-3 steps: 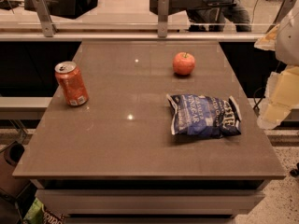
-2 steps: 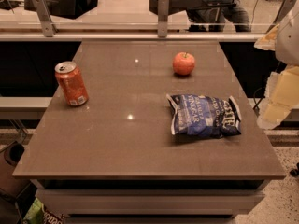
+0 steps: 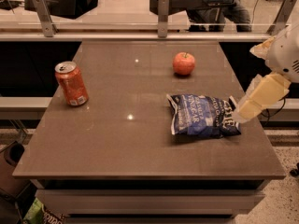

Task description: Pick apple

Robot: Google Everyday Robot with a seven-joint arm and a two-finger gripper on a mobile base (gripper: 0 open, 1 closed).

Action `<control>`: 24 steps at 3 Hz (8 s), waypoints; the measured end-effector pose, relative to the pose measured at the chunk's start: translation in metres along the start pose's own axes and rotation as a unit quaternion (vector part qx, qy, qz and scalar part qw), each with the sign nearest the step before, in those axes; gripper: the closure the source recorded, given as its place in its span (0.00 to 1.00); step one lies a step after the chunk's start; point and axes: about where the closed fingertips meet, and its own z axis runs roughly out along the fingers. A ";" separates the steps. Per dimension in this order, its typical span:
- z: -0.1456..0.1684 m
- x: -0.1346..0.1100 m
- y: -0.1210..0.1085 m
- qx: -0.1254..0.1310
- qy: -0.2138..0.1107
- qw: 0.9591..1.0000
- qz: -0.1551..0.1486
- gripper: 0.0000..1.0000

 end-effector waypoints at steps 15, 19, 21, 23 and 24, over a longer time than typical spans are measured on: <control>0.244 -0.078 -0.173 0.019 -0.349 0.914 0.206 0.16; 0.250 -0.088 -0.168 0.010 -0.350 0.914 0.202 1.00; 0.233 -0.096 -0.175 0.016 -0.352 0.916 0.192 1.00; 0.178 -0.108 -0.197 0.038 -0.352 0.919 0.172 1.00; 0.152 -0.116 -0.205 0.048 -0.348 0.923 0.157 1.00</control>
Offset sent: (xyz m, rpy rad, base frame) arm 0.1090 0.0036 -0.0273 0.3633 -0.2329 -0.2004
